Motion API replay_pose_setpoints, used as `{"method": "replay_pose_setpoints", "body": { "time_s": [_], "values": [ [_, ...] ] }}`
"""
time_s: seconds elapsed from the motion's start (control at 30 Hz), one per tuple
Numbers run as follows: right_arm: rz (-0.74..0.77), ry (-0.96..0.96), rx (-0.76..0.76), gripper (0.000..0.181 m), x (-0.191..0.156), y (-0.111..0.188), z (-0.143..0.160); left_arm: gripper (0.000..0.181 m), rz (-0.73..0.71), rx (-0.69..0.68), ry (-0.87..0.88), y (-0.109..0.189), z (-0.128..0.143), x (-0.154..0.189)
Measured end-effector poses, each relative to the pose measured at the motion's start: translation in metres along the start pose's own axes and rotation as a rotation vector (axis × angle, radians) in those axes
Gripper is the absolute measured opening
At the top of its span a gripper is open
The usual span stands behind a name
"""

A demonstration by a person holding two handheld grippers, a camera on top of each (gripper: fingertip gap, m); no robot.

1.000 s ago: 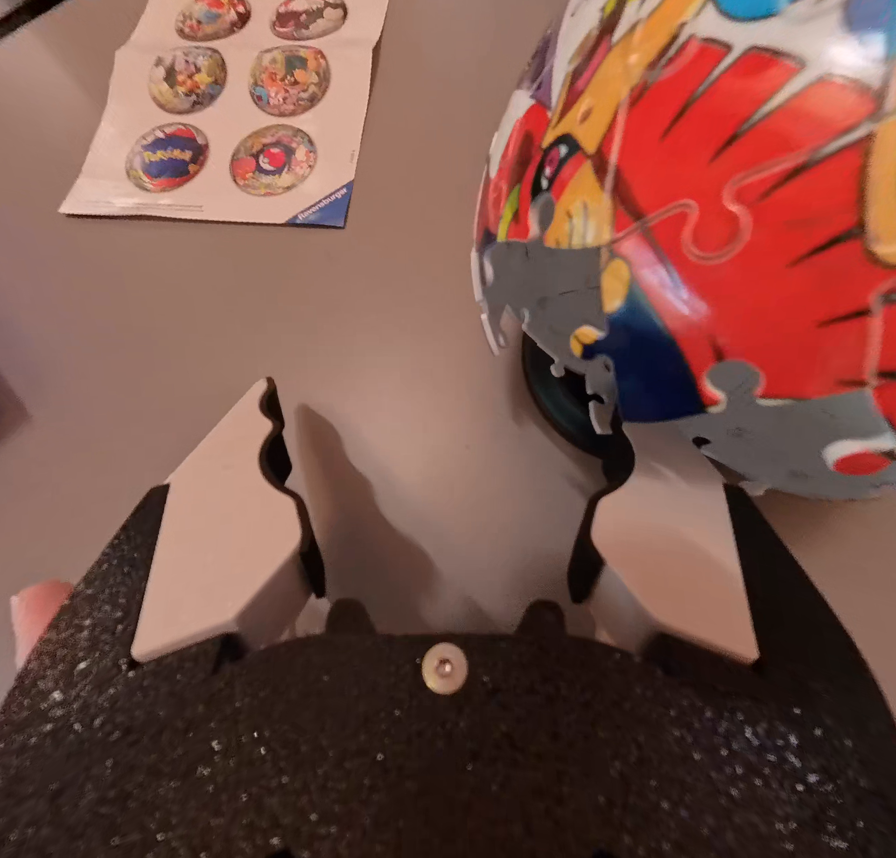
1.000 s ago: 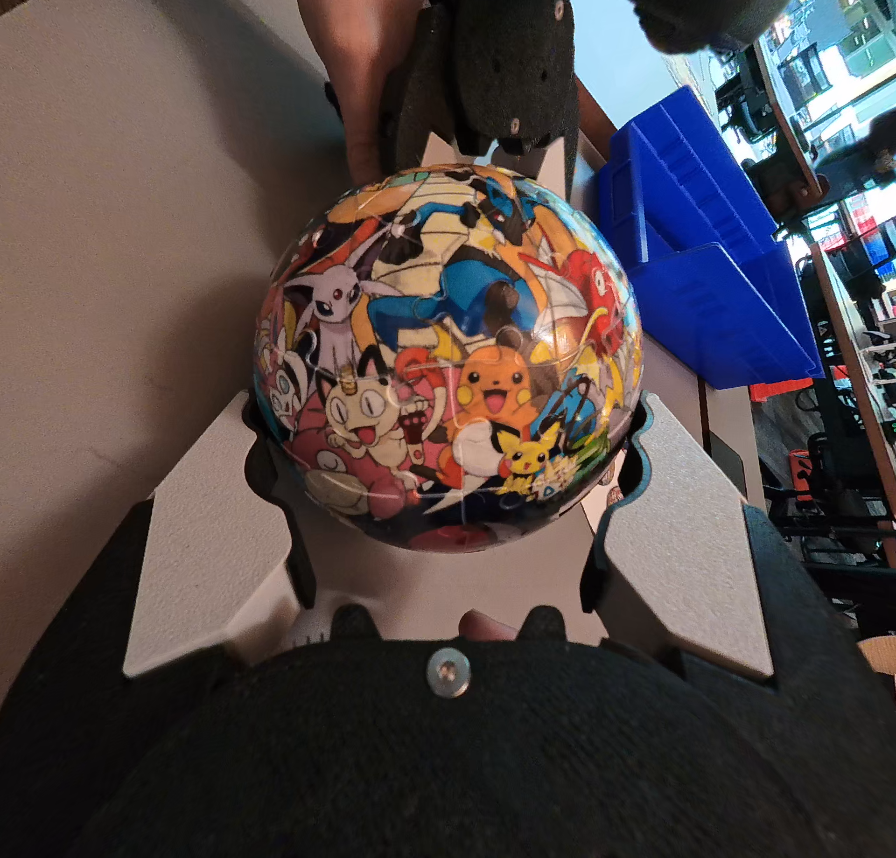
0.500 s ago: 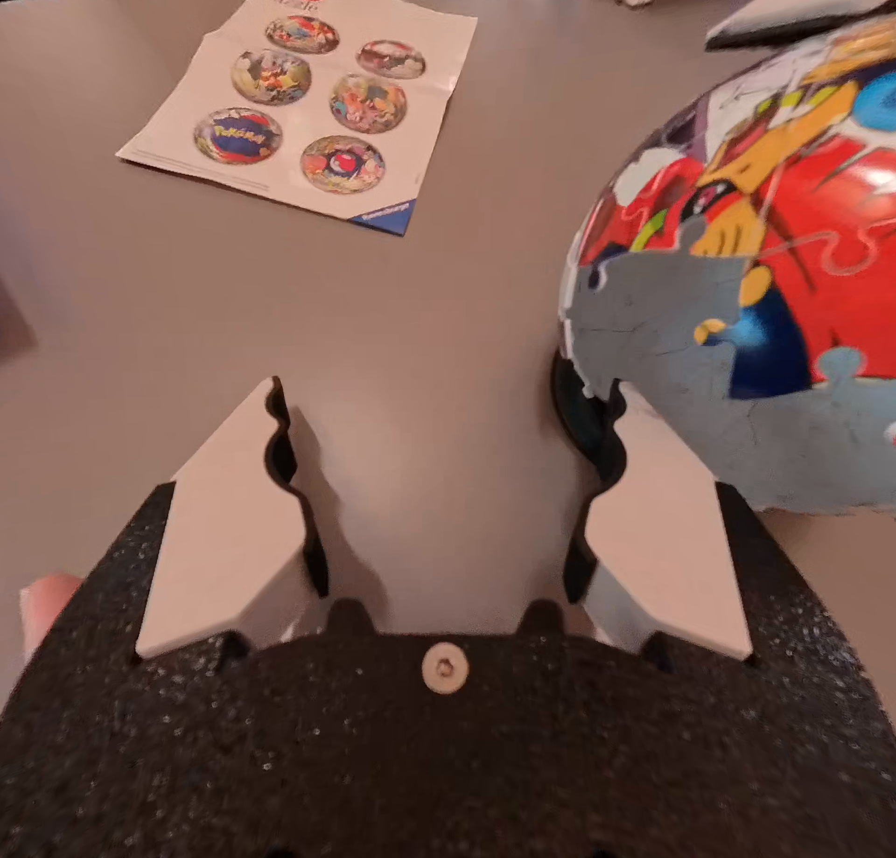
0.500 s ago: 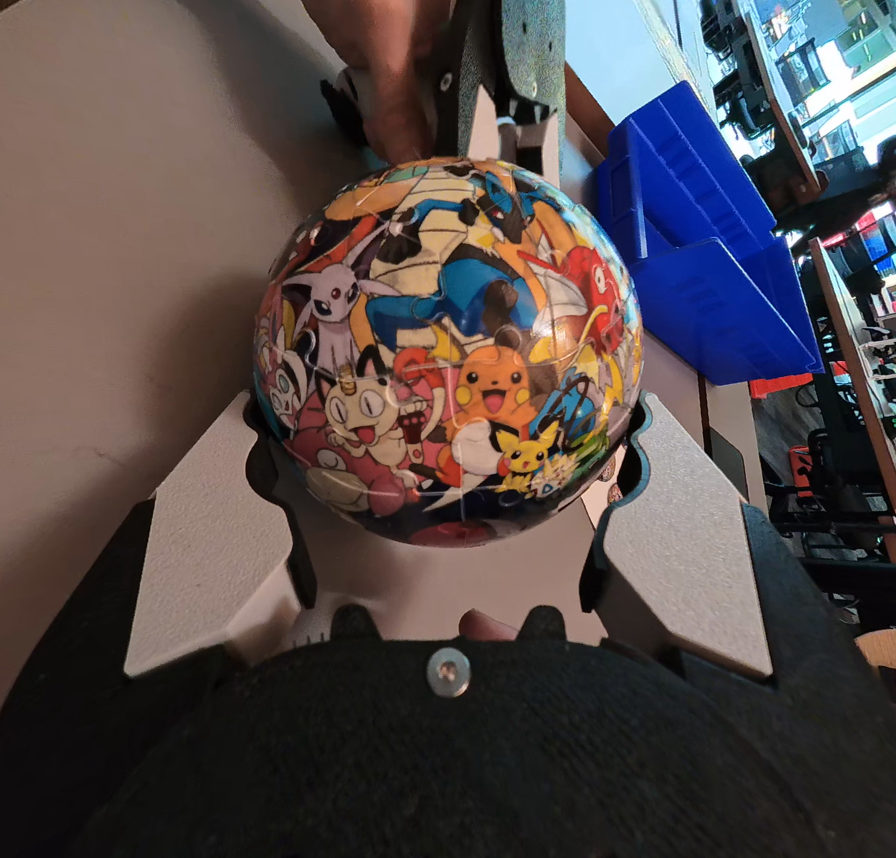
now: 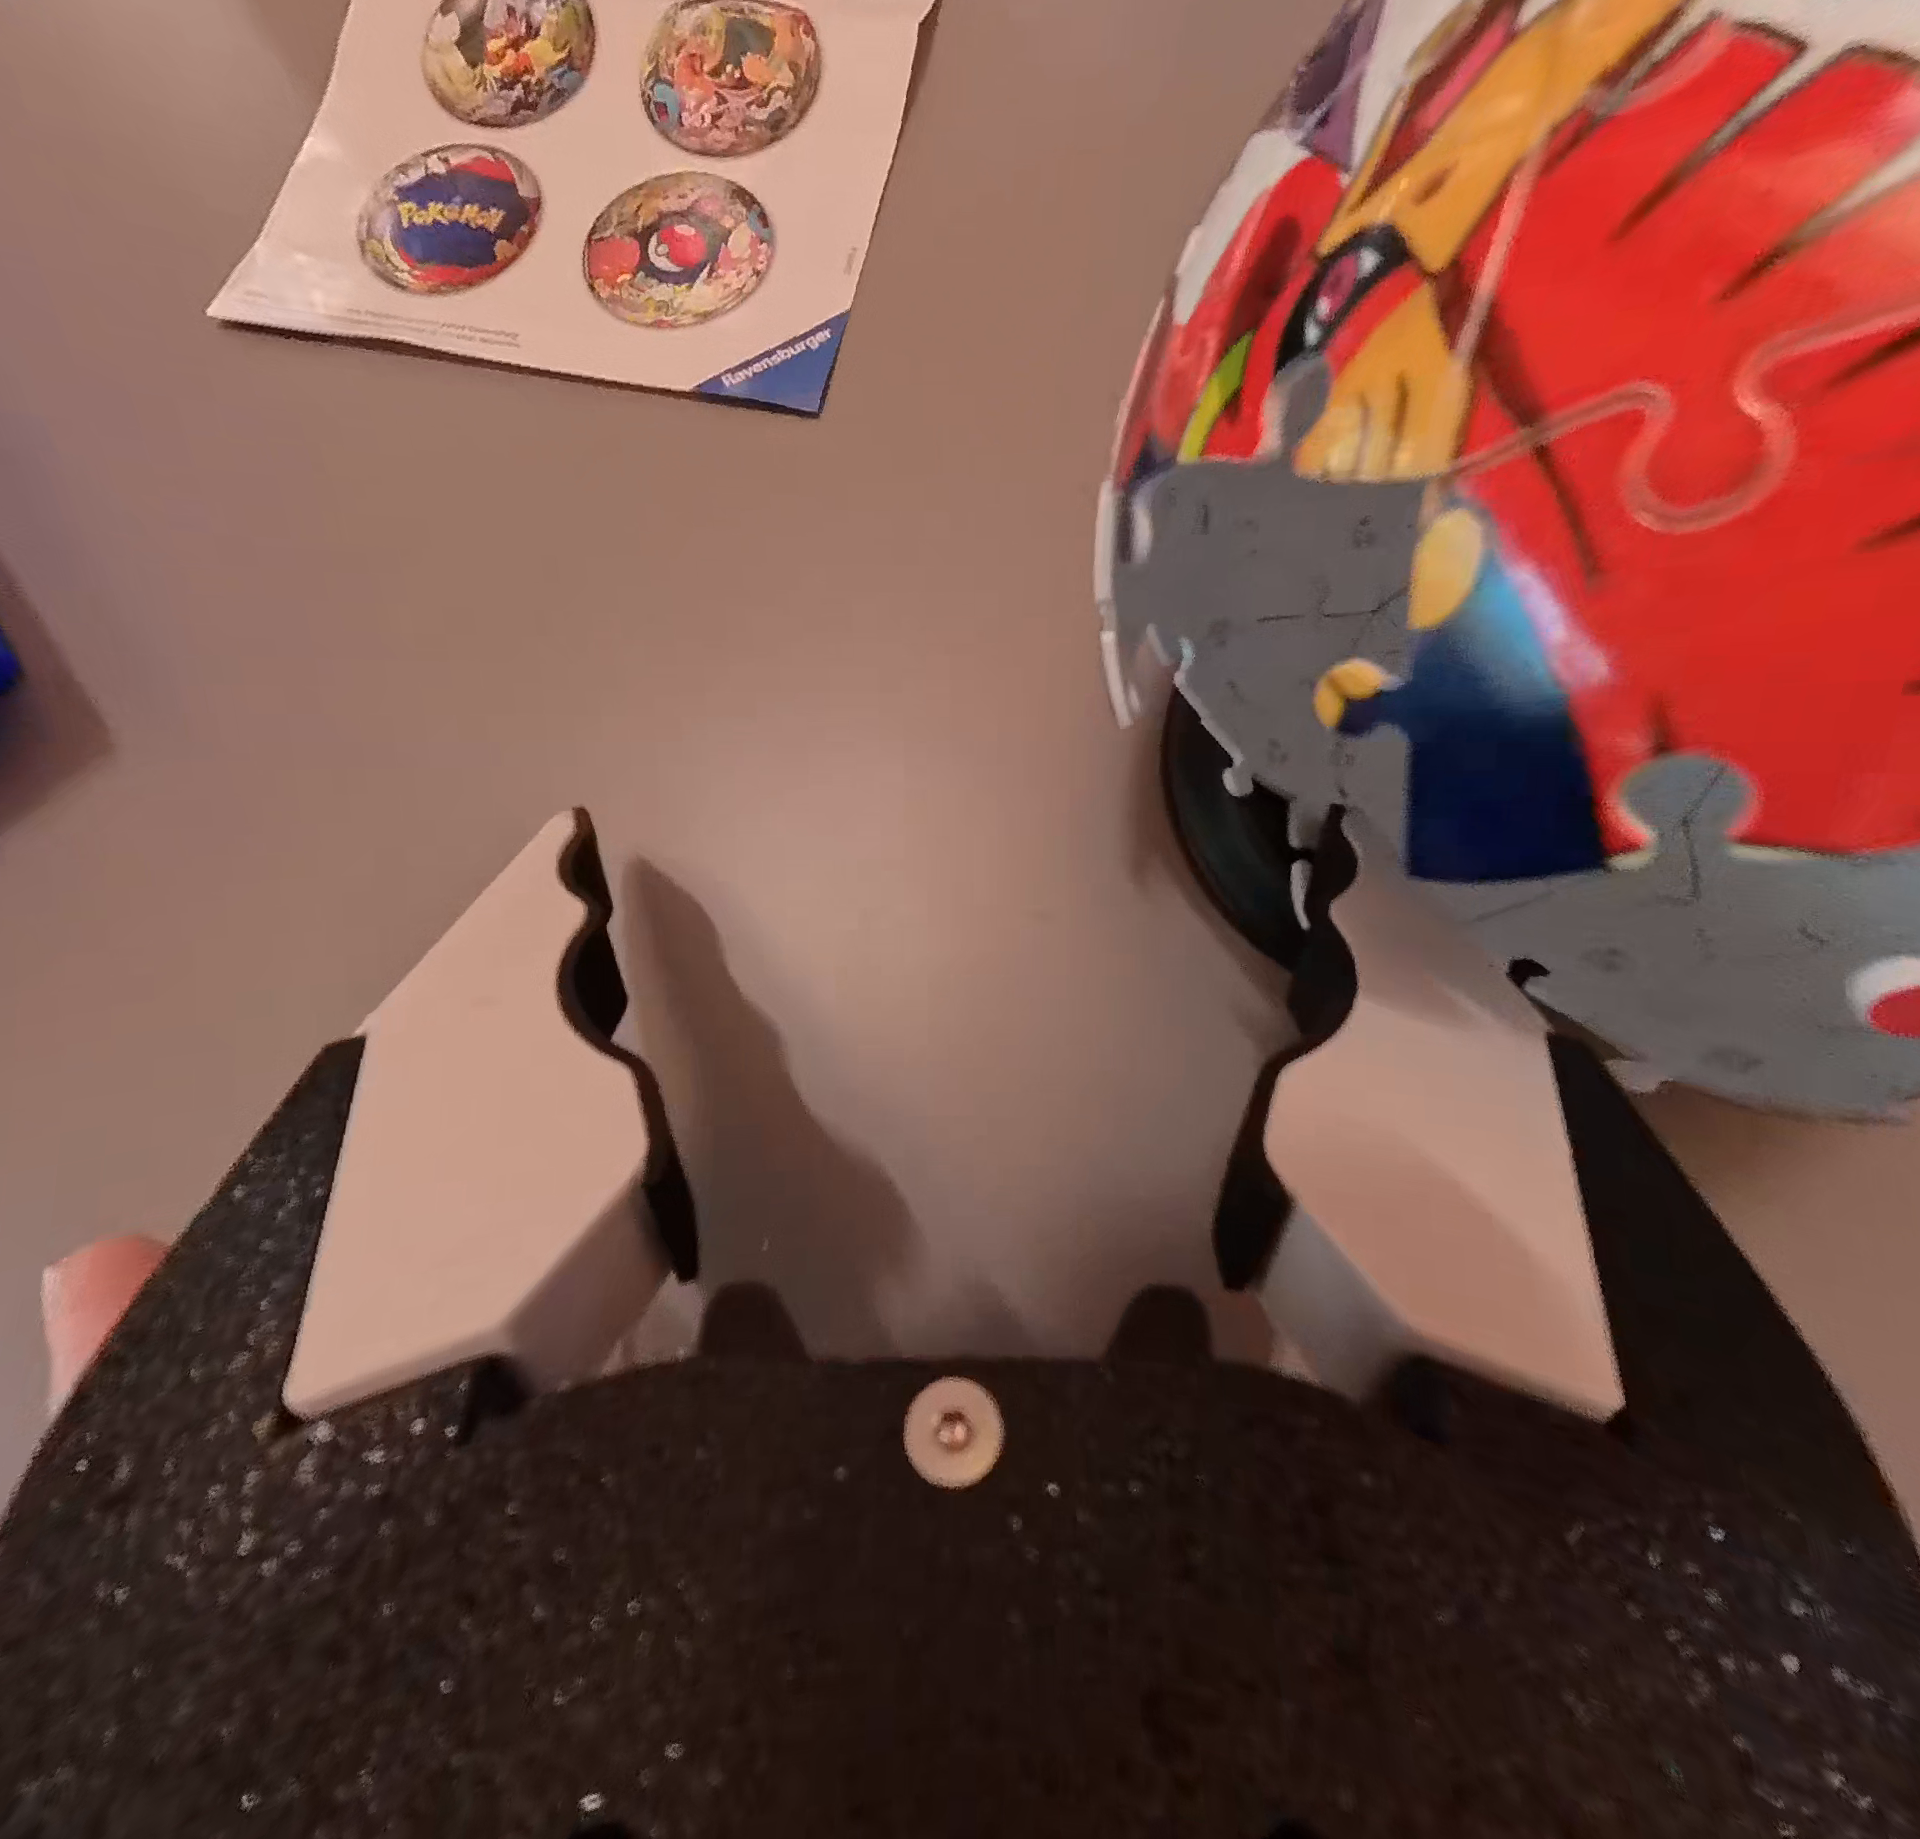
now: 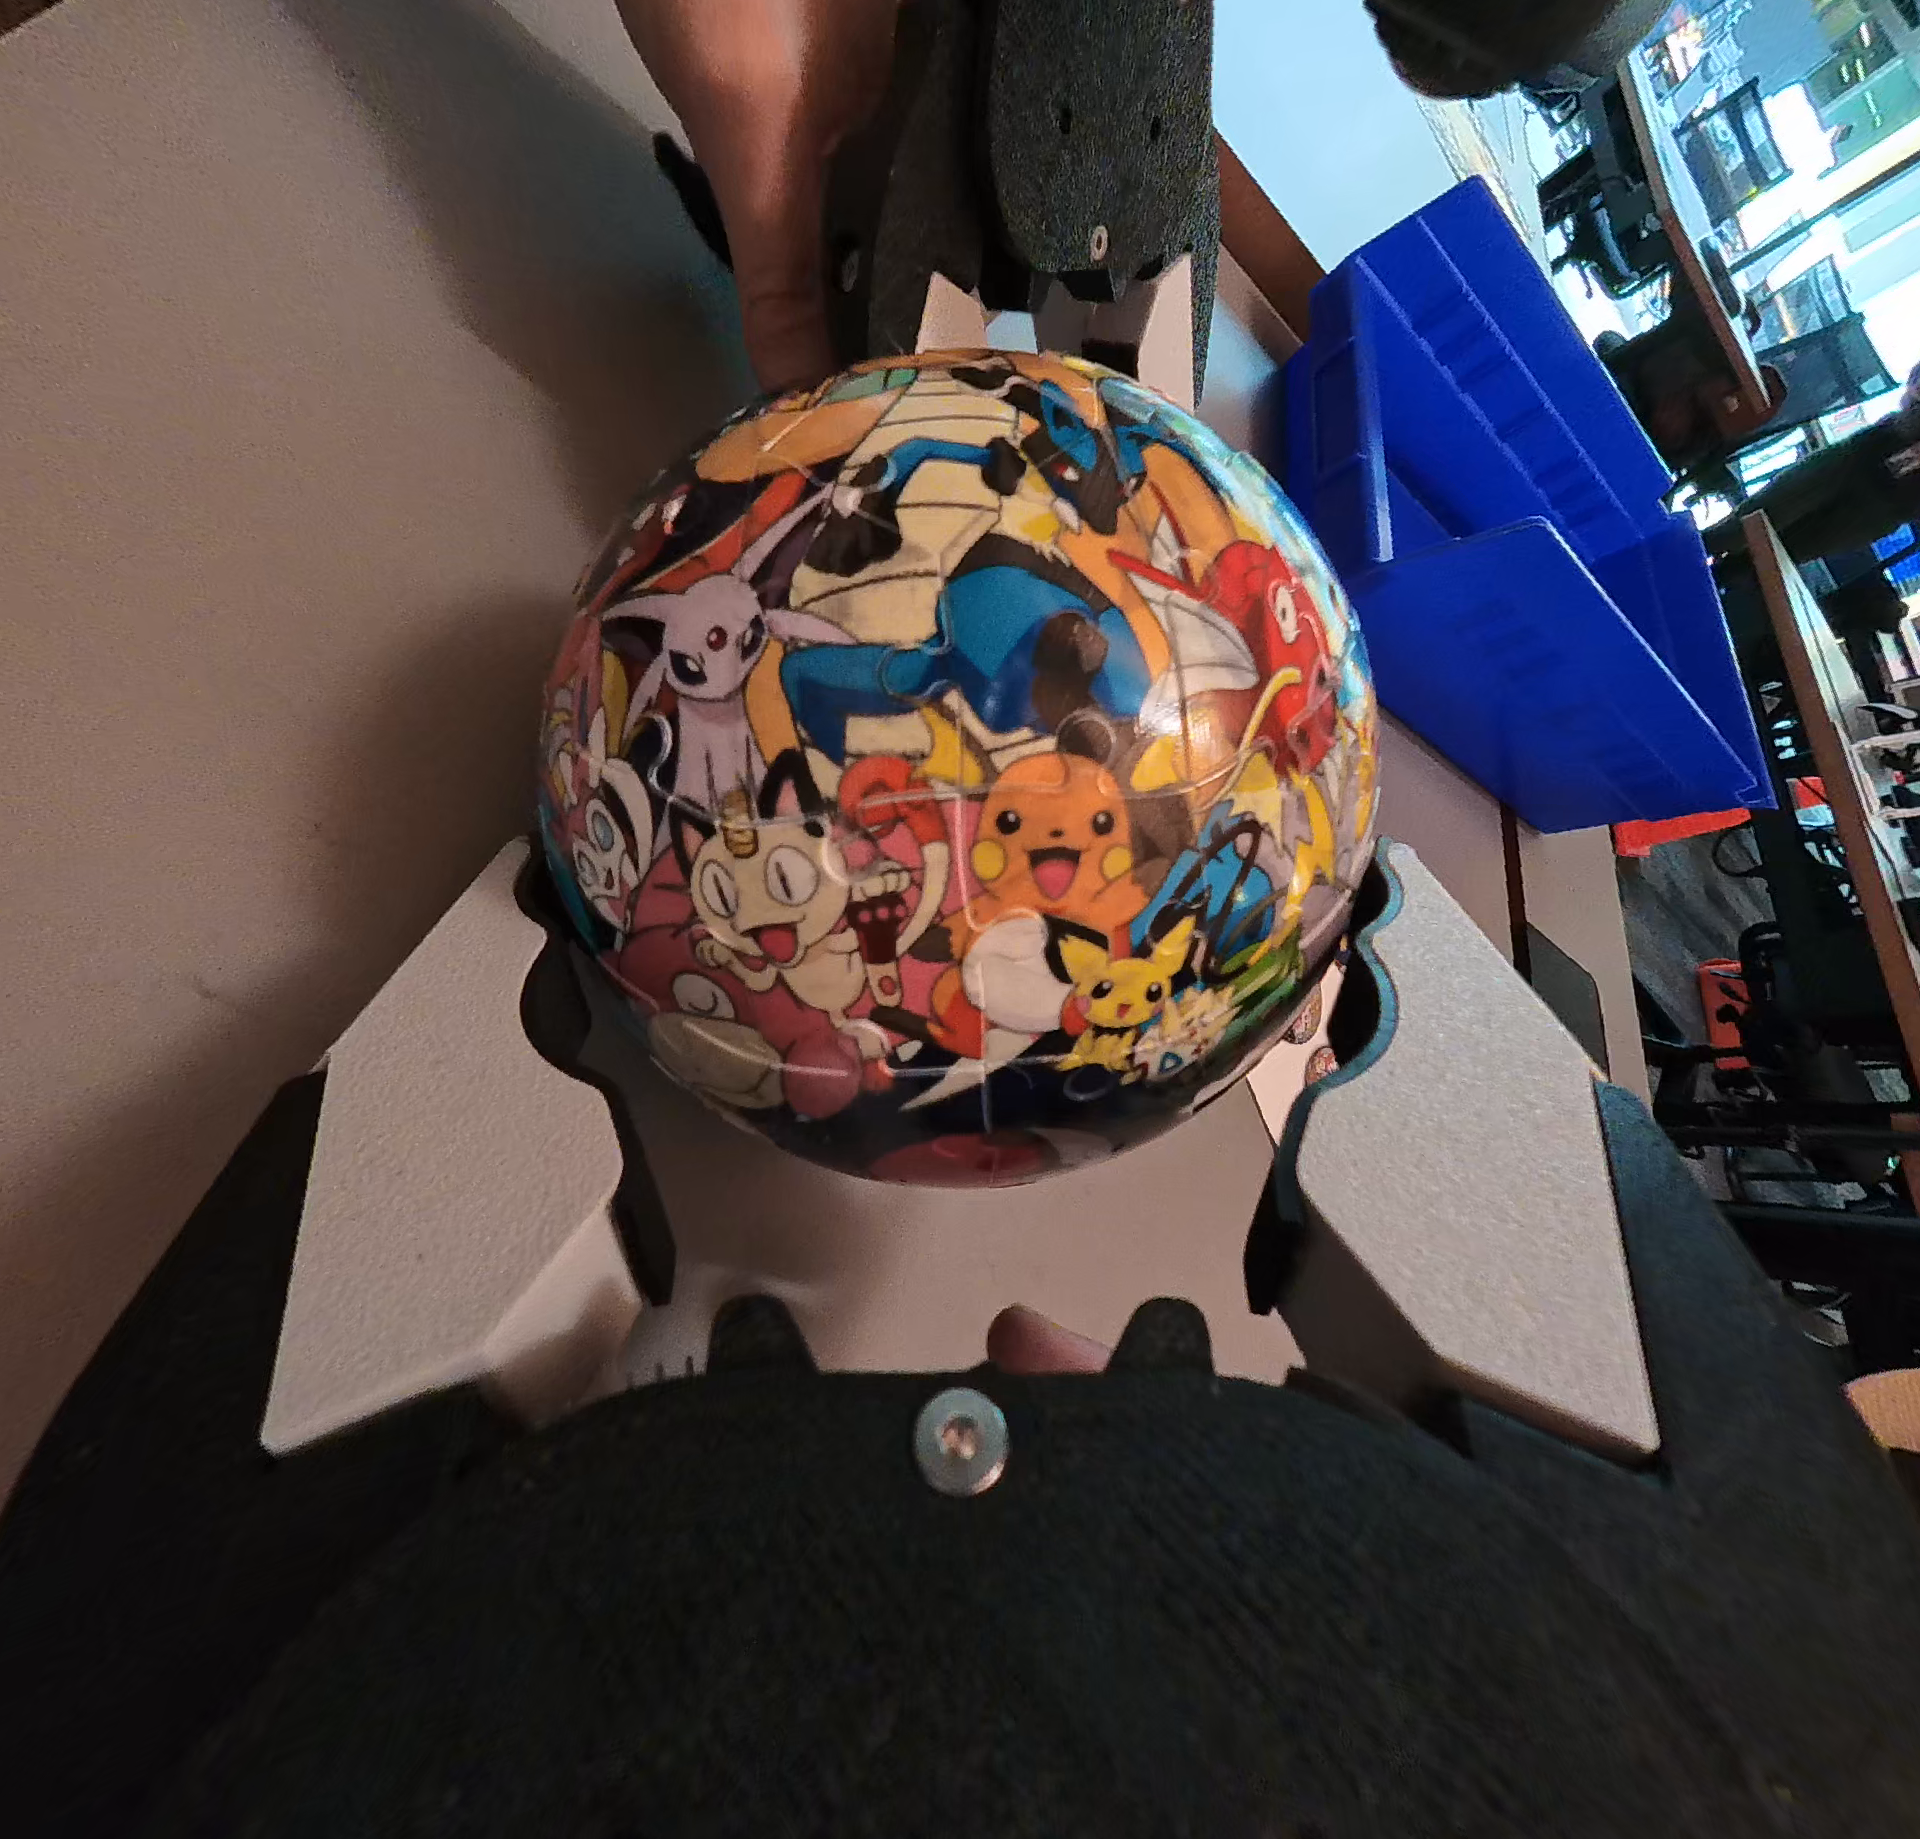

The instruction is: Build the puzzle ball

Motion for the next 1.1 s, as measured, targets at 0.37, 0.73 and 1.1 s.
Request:
{"method": "replay_pose_setpoints", "body": {
  "time_s": [0.37, 0.73, 1.1],
  "values": [
    [0.009, 0.004, -0.003, 0.145, 0.000, -0.001, 0.003, 0.138, -0.015, 0.018, -0.007, -0.002, 0.000, -0.002],
    [0.021, 0.005, -0.011, 0.145, 0.000, -0.002, 0.004, 0.153, -0.027, 0.011, 0.055, -0.004, 0.006, -0.009],
    [0.020, -0.001, -0.001, 0.146, 0.000, -0.004, 0.004, 0.134, 0.019, 0.052, 0.108, 0.004, 0.007, -0.005]
  ]
}}
Point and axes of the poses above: each gripper's, where its closed fingertips meet, y back along the fingers, z out of its underside, x = y × z across the jaws, the point moved 5 cm from there along y, back along the fingers, and after that the axes turned 7 degrees about -y, right-handed, at the moved point
